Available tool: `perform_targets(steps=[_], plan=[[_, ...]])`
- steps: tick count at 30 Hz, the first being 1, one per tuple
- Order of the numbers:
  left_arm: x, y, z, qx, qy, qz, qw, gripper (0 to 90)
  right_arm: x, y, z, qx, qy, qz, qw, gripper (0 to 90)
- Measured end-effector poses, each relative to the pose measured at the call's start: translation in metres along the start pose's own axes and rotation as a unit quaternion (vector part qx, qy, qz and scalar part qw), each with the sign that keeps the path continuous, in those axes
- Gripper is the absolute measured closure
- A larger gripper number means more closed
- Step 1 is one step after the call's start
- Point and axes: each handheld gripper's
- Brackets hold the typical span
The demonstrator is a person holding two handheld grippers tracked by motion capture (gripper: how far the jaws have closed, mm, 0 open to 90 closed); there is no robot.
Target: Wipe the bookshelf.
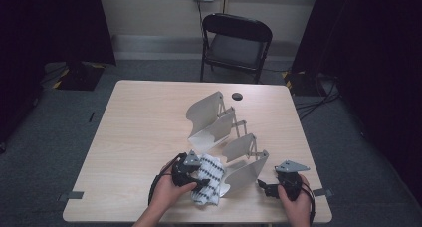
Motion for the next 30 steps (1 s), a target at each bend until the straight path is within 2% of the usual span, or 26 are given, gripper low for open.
perform_targets(steps=[4,6,8,12,15,17,18,22,30], plan=[[-0.001,-0.003,0.004,0.000,0.005,0.003,1.0000,33.3,0.000,0.000,0.000,0.000,0.000,0.000,1.0000,12.3],[-0.002,-0.005,0.012,0.001,0.005,0.008,1.0000,33.0,0.000,0.000,0.000,0.000,0.000,0.000,1.0000,12.3],[-0.003,-0.006,0.018,-0.004,0.010,0.002,0.9999,32.3,0.000,0.000,0.000,0.000,0.000,0.000,1.0000,12.3],[-0.001,-0.012,0.028,0.004,0.007,0.015,0.9999,32.1,0.000,0.000,0.000,0.000,0.000,0.000,1.0000,12.3],[0.006,-0.019,0.025,0.002,-0.005,0.013,0.9999,31.5,0.000,0.000,0.000,0.000,0.000,0.000,1.0000,12.3],[0.008,-0.022,0.022,0.006,-0.004,0.007,0.9999,30.8,0.000,0.000,0.000,0.000,0.000,0.000,1.0000,12.3],[0.009,-0.023,0.020,0.006,-0.005,0.012,0.9999,30.3,0.000,0.000,0.000,0.000,0.000,0.000,1.0000,12.3],[0.005,-0.026,0.021,0.001,0.001,0.009,1.0000,27.3,0.000,0.000,0.000,0.000,0.001,0.000,1.0000,12.3],[-0.015,-0.034,0.029,-0.009,0.024,0.018,0.9995,25.9,0.000,0.000,0.000,0.000,0.001,0.000,1.0000,12.3]])
Point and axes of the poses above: each handheld gripper's, and its own axes: z roughly backward along the jaws, y roughly out of its top, x roughly to its right, and after that the axes turned 13 degrees about y, right-handed
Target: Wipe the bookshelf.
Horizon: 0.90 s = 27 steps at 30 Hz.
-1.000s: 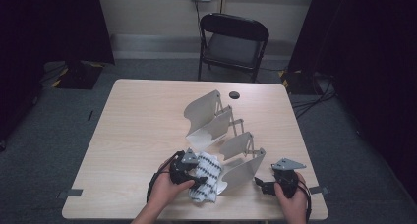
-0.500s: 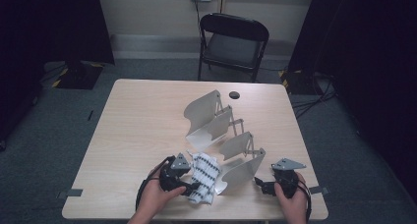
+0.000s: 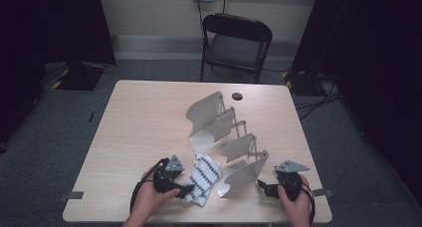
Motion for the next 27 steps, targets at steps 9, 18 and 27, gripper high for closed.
perform_targets(steps=[9,18,27], plan=[[-0.017,0.005,0.006,-0.001,0.020,0.014,0.9997,28.2,0.000,0.000,0.000,0.000,0.000,0.001,1.0000,12.3],[0.001,0.030,-0.015,0.016,-0.002,0.006,0.9999,30.2,0.000,0.000,0.000,0.000,0.000,0.001,1.0000,12.3],[0.019,0.035,-0.029,0.006,-0.021,-0.021,0.9995,45.8,0.001,0.000,0.000,0.000,0.002,0.002,1.0000,12.3]])
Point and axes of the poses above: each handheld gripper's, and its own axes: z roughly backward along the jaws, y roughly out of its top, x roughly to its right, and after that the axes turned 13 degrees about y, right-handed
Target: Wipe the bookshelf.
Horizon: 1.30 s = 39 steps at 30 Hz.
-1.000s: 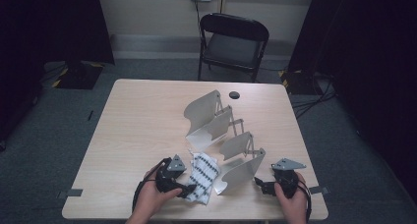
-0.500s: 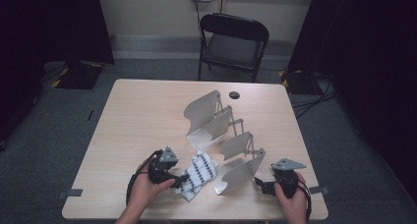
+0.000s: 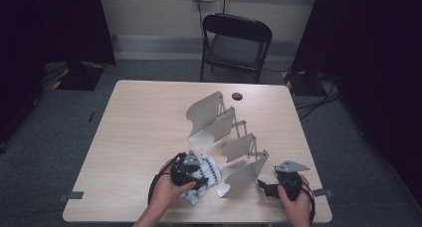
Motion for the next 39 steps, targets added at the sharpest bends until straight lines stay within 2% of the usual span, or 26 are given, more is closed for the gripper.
perform_targets(steps=[2,3,6,8,9,11,15,17,19,20,24,28,30,34,36,39], plan=[[0.002,0.001,0.001,-0.004,-0.007,-0.006,1.0000,53.3,0.000,0.000,0.000,0.000,0.001,0.000,1.0000,12.3],[0.002,0.001,0.001,-0.004,-0.007,-0.006,1.0000,54.3,0.000,0.000,0.000,0.000,0.001,0.000,1.0000,12.3],[0.006,0.006,0.000,-0.004,-0.025,-0.011,0.9996,57.9,0.000,0.000,0.000,0.000,0.001,0.001,1.0000,12.3],[0.009,0.010,-0.001,-0.004,-0.029,-0.016,0.9994,58.2,0.000,0.000,0.000,0.000,0.001,0.002,1.0000,12.3],[0.013,0.015,-0.002,0.007,-0.039,-0.018,0.9991,59.9,0.000,0.000,0.000,0.000,0.001,0.002,1.0000,12.3],[0.020,0.020,-0.005,0.011,-0.055,-0.019,0.9983,60.6,0.000,0.000,0.000,0.000,0.001,0.002,1.0000,12.3],[0.029,0.024,-0.012,0.006,-0.061,-0.027,0.9977,61.0,0.000,0.000,0.000,0.000,0.001,0.002,1.0000,12.3],[0.032,0.026,-0.016,0.003,-0.062,-0.030,0.9976,62.5,0.000,0.000,0.000,-0.001,0.002,0.002,1.0000,12.3],[0.033,0.028,-0.018,0.004,-0.061,-0.023,0.9979,62.5,0.000,0.000,0.000,0.000,0.001,0.002,1.0000,12.3],[0.033,0.028,-0.020,0.009,-0.060,-0.013,0.9981,61.6,0.000,0.000,0.000,0.000,0.001,0.002,1.0000,12.3],[0.033,0.031,-0.022,0.008,-0.059,-0.018,0.9981,61.5,0.001,0.001,0.000,0.000,0.002,0.002,1.0000,12.3],[0.037,0.037,-0.029,0.016,-0.060,-0.011,0.9980,61.5,0.001,0.001,0.000,0.000,0.002,0.003,1.0000,12.3],[0.038,0.039,-0.031,0.012,-0.060,-0.018,0.9980,60.8,0.001,0.001,-0.001,0.000,0.002,0.002,1.0000,12.3],[0.036,0.038,-0.030,0.017,-0.060,-0.016,0.9980,56.5,0.001,0.001,0.000,0.000,0.002,0.003,1.0000,12.3],[0.032,0.035,-0.024,0.024,-0.044,-0.011,0.9987,46.8,0.001,0.001,0.000,0.000,0.002,0.002,1.0000,12.3],[0.026,0.031,-0.016,0.024,-0.031,-0.008,0.9992,43.2,0.001,0.001,0.000,0.000,0.002,0.002,1.0000,12.3]])
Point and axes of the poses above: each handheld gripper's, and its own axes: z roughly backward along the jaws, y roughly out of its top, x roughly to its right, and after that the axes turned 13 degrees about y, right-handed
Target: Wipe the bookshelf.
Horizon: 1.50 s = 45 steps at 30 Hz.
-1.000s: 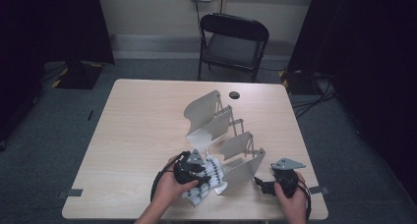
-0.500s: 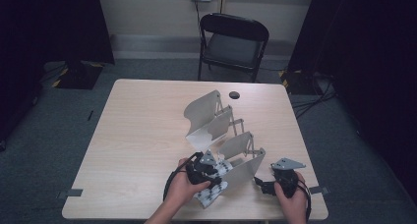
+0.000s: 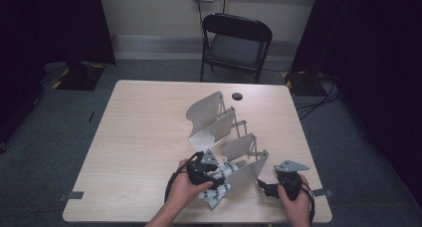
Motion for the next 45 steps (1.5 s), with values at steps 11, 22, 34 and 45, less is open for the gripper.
perform_targets(steps=[11,22,34,45], plan=[[0.010,-0.010,-0.007,-0.016,-0.016,-0.019,0.9996,48.2,0.000,0.000,0.000,0.000,0.000,-0.001,1.0000,12.3],[0.015,0.000,-0.010,-0.030,-0.021,-0.036,0.9987,63.2,0.000,0.000,0.000,0.000,0.000,-0.001,1.0000,12.2],[0.022,0.019,-0.027,-0.025,-0.003,-0.033,0.9991,61.3,0.000,0.000,0.000,0.000,0.000,-0.001,1.0000,12.2],[0.019,0.016,-0.019,-0.016,0.004,-0.038,0.9991,50.4,0.000,0.001,-0.001,0.000,0.001,0.001,1.0000,12.2]])
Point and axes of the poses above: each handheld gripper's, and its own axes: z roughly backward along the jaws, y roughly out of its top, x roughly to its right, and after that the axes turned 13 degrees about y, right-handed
